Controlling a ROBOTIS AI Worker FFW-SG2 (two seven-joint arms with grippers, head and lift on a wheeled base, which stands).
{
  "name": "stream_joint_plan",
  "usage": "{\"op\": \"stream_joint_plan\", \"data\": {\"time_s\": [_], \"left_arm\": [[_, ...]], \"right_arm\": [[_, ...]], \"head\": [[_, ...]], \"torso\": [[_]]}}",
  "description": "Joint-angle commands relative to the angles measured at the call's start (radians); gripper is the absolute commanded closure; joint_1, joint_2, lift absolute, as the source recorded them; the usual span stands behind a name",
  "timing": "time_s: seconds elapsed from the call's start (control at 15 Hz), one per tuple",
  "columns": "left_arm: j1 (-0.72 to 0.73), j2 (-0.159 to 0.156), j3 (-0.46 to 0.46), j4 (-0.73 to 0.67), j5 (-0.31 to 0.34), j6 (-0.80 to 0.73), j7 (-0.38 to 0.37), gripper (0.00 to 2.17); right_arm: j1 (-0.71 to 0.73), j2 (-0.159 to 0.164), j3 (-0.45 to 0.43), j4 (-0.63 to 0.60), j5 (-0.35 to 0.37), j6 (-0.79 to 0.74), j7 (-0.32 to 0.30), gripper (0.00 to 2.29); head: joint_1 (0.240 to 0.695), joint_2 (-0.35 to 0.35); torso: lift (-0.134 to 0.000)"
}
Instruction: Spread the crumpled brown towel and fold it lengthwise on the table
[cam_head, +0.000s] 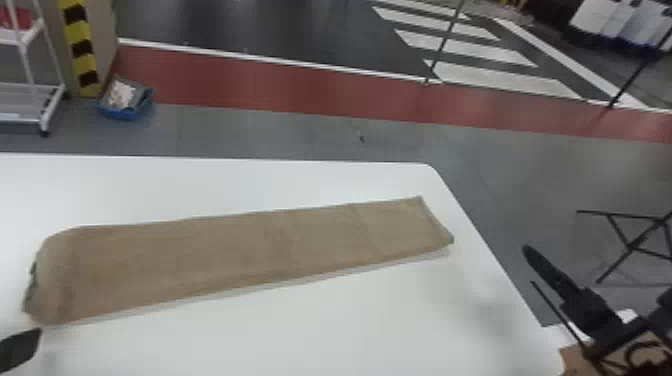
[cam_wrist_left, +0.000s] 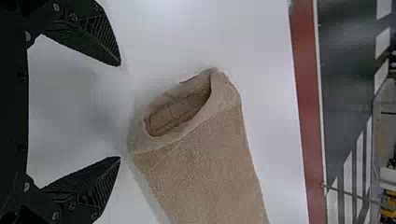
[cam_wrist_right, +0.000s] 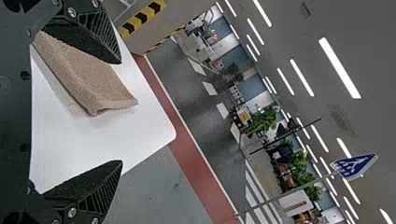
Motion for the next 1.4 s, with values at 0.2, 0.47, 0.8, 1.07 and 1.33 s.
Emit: {"op": "stream_joint_plan", "data": {"time_s": [0.2,0.47,0.8,1.07,1.33], "left_arm": [[-0.077,-0.066,-0.074,0.005,0.070,0.073,0.196,0.20],[-0.141,-0.080,-0.069,0.025,0.078,0.146,0.237,0.20],[-0.224,-0.104,-0.066,0.097,0.136,0.177,0.251,0.20],[-0.250,-0.136,-0.066,0.109,0.154,0.155,0.254,0.20],[-0.255,-0.144,-0.059,0.093,0.208,0.155,0.245,0.20]], "right_arm": [[0.010,0.004,-0.014,0.002,0.006,-0.013,0.018,0.13],[0.011,-0.004,-0.015,0.017,0.011,-0.019,0.018,0.13],[0.008,-0.007,-0.014,0.025,0.018,-0.028,0.015,0.13],[0.001,-0.021,-0.014,0.049,0.026,-0.028,0.015,0.13],[-0.018,-0.036,-0.006,0.100,0.037,-0.056,0.012,0.13]], "head": [[0.695,-0.350],[0.695,-0.350],[0.695,-0.350],[0.695,-0.350],[0.695,-0.350]], "torso": [[-0.125],[-0.125],[-0.125],[-0.125],[-0.125]]}}
